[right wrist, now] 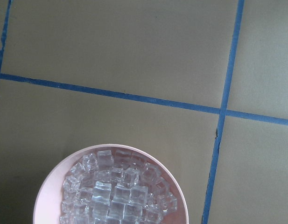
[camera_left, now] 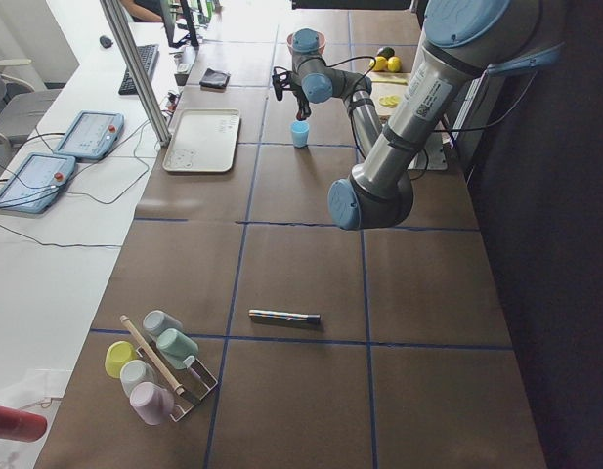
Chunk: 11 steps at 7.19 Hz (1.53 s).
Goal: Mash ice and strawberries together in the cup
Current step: 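Lift the strawberry and carry it over the light-blue cup, then open the left gripper to drop the strawberry into the cup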
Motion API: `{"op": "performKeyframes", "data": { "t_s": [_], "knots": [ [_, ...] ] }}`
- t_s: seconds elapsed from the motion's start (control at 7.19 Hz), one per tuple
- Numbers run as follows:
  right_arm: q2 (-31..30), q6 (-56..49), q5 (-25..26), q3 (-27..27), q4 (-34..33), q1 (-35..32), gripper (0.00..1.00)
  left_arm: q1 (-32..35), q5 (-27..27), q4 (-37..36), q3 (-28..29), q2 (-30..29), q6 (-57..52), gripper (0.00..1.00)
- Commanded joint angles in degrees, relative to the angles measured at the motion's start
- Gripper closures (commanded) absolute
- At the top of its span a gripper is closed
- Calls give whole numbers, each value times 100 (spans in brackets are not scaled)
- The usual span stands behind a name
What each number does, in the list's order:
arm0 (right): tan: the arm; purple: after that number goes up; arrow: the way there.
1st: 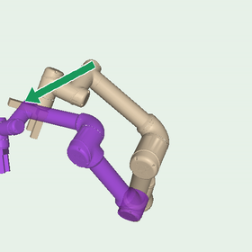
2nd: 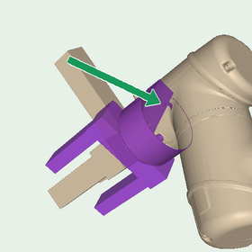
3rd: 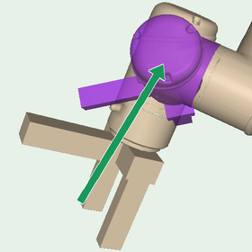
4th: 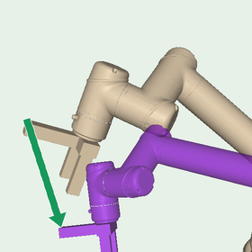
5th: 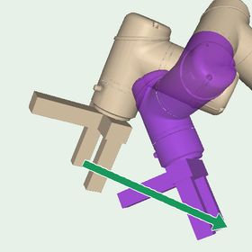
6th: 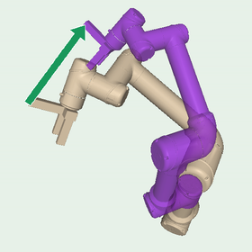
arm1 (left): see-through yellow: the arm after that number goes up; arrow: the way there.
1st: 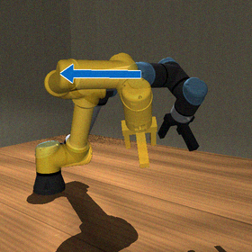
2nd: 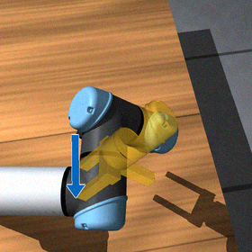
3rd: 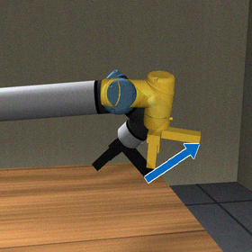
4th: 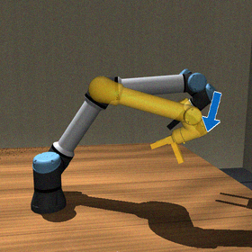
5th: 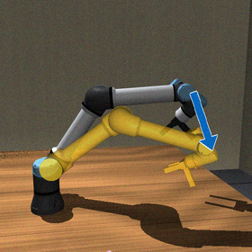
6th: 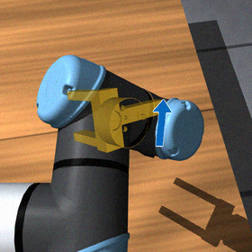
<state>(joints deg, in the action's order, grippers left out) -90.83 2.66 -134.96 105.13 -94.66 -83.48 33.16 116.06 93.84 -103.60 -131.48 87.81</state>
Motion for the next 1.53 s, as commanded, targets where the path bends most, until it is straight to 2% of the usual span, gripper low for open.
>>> {"op": "performKeyframes", "data": {
  "t_s": [0.0,0.28,0.7,0.97,1.11,1.25,1.39],
  "knots": [
    [-31,-11,-4,-19,0,-37,1,-161,-22,869,1030,-456,123,97],
    [-22,15,-4,-19,0,-37,1,-161,-214,1128,1289,-423,96,97],
    [-13,15,-4,-10,0,-37,1,-178,-215,1128,1290,-414,96,96],
    [-13,15,-13,-2,0,-37,1,-178,-215,1128,1281,-414,79,87],
    [-13,15,-13,-2,0,-37,1,-178,-215,1128,1290,-405,53,52],
    [-13,15,-13,-2,0,-37,1,-178,-224,1119,1281,-396,-26,1],
    [-13,15,-13,-2,0,-37,1,-178,-224,1119,1281,-405,-62,0]
  ]
}}
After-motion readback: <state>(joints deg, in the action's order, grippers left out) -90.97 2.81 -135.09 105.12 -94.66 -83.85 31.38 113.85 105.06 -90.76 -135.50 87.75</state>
